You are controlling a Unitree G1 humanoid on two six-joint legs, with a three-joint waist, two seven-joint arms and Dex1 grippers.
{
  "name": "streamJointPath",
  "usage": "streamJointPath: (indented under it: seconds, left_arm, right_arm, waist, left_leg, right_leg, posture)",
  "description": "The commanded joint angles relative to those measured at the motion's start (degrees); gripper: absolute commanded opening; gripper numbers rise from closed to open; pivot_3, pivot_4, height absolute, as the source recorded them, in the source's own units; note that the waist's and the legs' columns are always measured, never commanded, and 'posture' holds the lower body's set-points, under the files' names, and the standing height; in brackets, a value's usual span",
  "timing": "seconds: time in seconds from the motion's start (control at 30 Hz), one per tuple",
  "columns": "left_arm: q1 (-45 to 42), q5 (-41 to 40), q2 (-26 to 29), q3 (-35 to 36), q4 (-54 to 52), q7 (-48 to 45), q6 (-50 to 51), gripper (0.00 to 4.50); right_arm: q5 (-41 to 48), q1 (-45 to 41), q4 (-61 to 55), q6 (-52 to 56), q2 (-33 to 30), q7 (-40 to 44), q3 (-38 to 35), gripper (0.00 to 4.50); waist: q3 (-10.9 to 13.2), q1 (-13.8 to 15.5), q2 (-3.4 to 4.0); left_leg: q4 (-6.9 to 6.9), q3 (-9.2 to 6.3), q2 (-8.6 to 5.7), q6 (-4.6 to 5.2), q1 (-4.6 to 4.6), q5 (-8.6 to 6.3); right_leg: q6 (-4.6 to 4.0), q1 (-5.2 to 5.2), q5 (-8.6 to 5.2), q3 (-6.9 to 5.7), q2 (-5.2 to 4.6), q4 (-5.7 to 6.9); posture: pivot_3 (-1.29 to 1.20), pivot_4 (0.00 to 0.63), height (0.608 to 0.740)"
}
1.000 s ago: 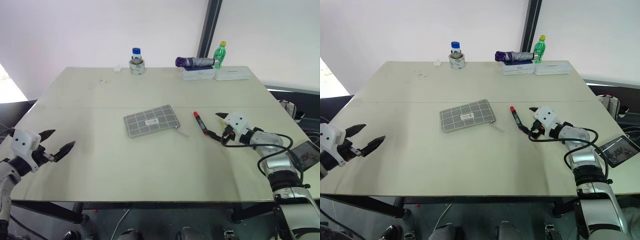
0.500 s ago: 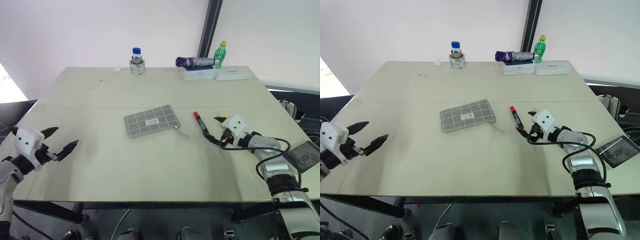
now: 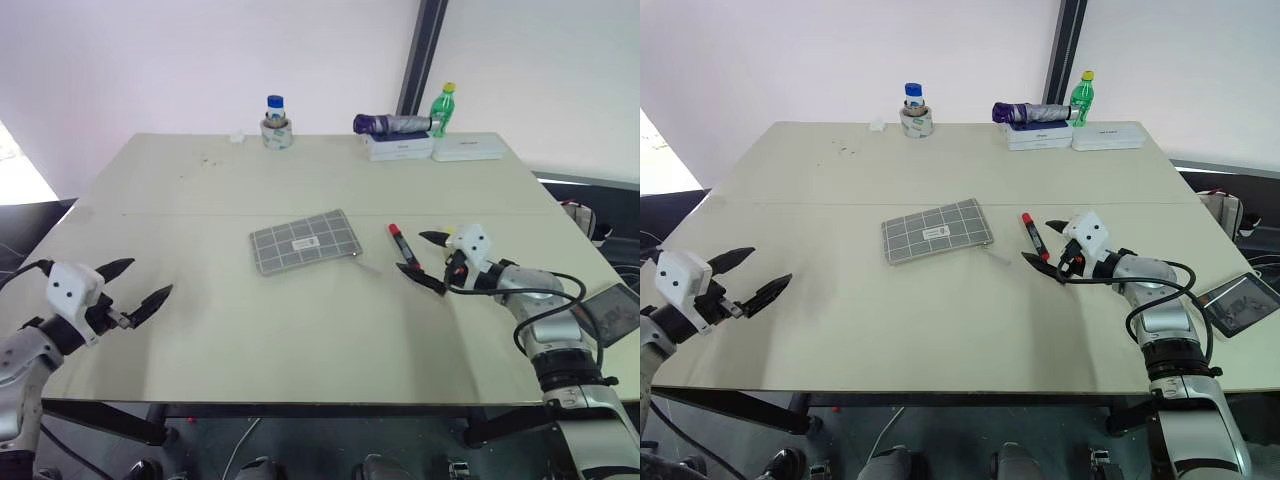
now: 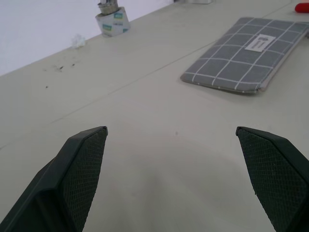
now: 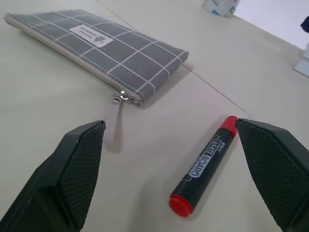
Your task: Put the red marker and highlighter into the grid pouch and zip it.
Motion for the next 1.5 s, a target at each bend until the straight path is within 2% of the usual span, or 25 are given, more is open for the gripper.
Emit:
streamJointPath:
  seconds: [0.03, 0.23, 0.33, 0.5, 0.6, 0.7, 0.8, 0.9, 1.0, 1.2, 1.33, 1.5]
  left_arm:
    - [-2.4, 8.3, 1.6, -4.0, -2.1, 1.1, -8.6, 4.50]
    - [-10.0, 19.9, 0.1, -13.2, 3.2, 5.2, -17.5, 4.50]
    - [-12.4, 19.2, -1.4, -14.7, 6.1, 5.8, -16.7, 4.50]
    - [-14.7, 10.5, -4.2, -9.7, 10.9, 6.7, -8.0, 4.50]
    - [-13.8, 13.3, -2.7, -10.6, 12.5, 6.5, -11.6, 4.50]
    - [-13.8, 17.5, -0.5, -12.3, 15.6, 6.9, -17.1, 4.50]
    - [-15.3, 19.5, -0.6, -12.6, 17.9, 9.7, -18.2, 4.50]
    - [-15.5, 17.1, -2.7, -12.1, 16.1, 10.2, -15.7, 4.50]
    - [-13.6, 21.4, -1.7, -14.5, 12.2, 10.2, -22.1, 4.50]
    - [-13.0, 21.8, -3.3, -19.1, 4.7, 8.2, -20.6, 4.50]
    - [-16.4, 30.7, -4.3, -23.5, 9.7, 13.6, -21.7, 4.50]
    - [-19.8, 34.4, -5.1, -26.7, 14.8, 15.8, -22.8, 4.50]
  right_arm:
    - [2.0, 1.5, -8.9, 3.1, -1.1, 2.7, 0.6, 4.47]
    - [1.4, 2.0, -14.9, 6.0, 2.0, -1.1, 1.1, 4.47]
    - [-1.0, 1.3, -14.0, 4.3, 3.4, -5.4, 1.0, 4.47]
    - [-8.8, -3.6, -8.3, 4.7, 7.0, -17.0, 2.9, 4.47]
    - [-14.8, -6.9, -3.4, 3.8, 9.5, -24.4, 5.5, 4.47]
    - [-16.7, -10.6, 0.8, 3.2, 12.6, -29.6, 5.9, 4.47]
    - [-21.2, -15.6, 8.4, 2.6, 15.3, -36.2, 8.1, 4.47]
    - [-18.6, -17.6, 12.2, 3.4, 17.8, -32.8, 8.0, 4.47]
    - [-16.0, -15.6, 8.1, -1.6, 17.3, -26.1, 8.4, 4.47]
    - [-16.6, -13.2, 7.0, -1.7, 14.8, -24.6, 7.7, 4.47]
    - [-15.4, -11.7, 4.7, -0.7, 14.2, -24.0, 7.0, 4.47]
    - [-14.9, -9.8, 1.4, 1.0, 13.9, -23.8, 7.0, 4.47]
  waist:
    - [0.0, 0.1, 0.00]
    - [0.0, 0.2, 0.00]
    - [0.0, 0.0, 0.00]
    - [0.0, -0.4, -0.01]
    - [0.0, -0.6, -0.01]
    - [0.0, -1.0, -0.01]
    - [0.0, -1.3, -0.01]
    - [0.0, -1.4, -0.01]
    - [0.0, -1.4, -0.01]
    - [0.0, -1.4, -0.01]
    - [0.0, -1.6, -0.01]
    - [0.0, -1.6, -0.01]
  left_leg:
    - [0.00, 0.00, -0.01, 0.00, 0.00, 0.00]
    - [0.02, 0.05, -0.04, 0.00, 0.00, 0.00]
    - [0.01, 0.09, -0.04, 0.00, -0.01, 0.00]
    - [0.03, 0.11, 0.00, -0.04, -0.05, 0.03]
    - [0.03, 0.09, 0.00, -0.06, -0.04, 0.04]
    - [0.03, 0.12, 0.00, -0.07, -0.05, 0.04]
    - [0.03, 0.20, -0.01, -0.07, -0.07, 0.04]
    - [0.02, 0.23, -0.01, -0.07, -0.08, 0.05]
    - [-0.01, 0.22, 0.01, -0.07, -0.15, 0.04]
    - [0.05, 0.22, 0.01, -0.06, -0.26, 0.05]
    - [0.06, 0.25, -0.08, -0.08, -0.14, 0.12]
    - [0.05, 0.23, -0.01, -0.17, -0.12, 0.17]
  right_leg:
    - [0.00, 0.00, 0.00, 0.00, 0.00, 0.00]
    - [-0.01, 0.02, 0.01, 0.00, 0.06, 0.01]
    - [-0.01, -0.01, 0.00, 0.00, 0.08, 0.00]
    - [-0.01, -0.15, 0.00, 0.03, 0.11, 0.12]
    - [0.00, -0.17, 0.00, 0.05, 0.11, 0.16]
    - [-0.01, -0.18, 0.00, 0.05, 0.10, 0.17]
    - [-0.01, -0.20, 0.00, 0.05, 0.08, 0.17]
    - [-0.01, -0.21, 0.00, 0.05, 0.05, 0.17]
    - [0.00, -0.28, 0.00, 0.05, 0.06, 0.17]
    - [0.00, -0.38, 0.00, 0.05, -0.10, 0.29]
    - [0.00, -0.37, 0.00, 0.07, -0.03, 0.49]
    - [-0.01, -0.49, 0.00, 0.16, 0.12, 0.66]
  posture:
    - [0.00, 0.150, 0.740]
    - [0.00, 0.150, 0.740]
    - [0.00, 0.150, 0.740]
    - [0.00, 0.150, 0.740]
    - [0.00, 0.150, 0.740]
    - [0.00, 0.150, 0.740]
    - [0.00, 0.150, 0.740]
    - [0.00, 0.150, 0.740]
    - [0.00, 0.150, 0.740]
    - [0.00, 0.150, 0.740]
    - [0.00, 0.150, 0.740]
    - [0.00, 0.150, 0.740]
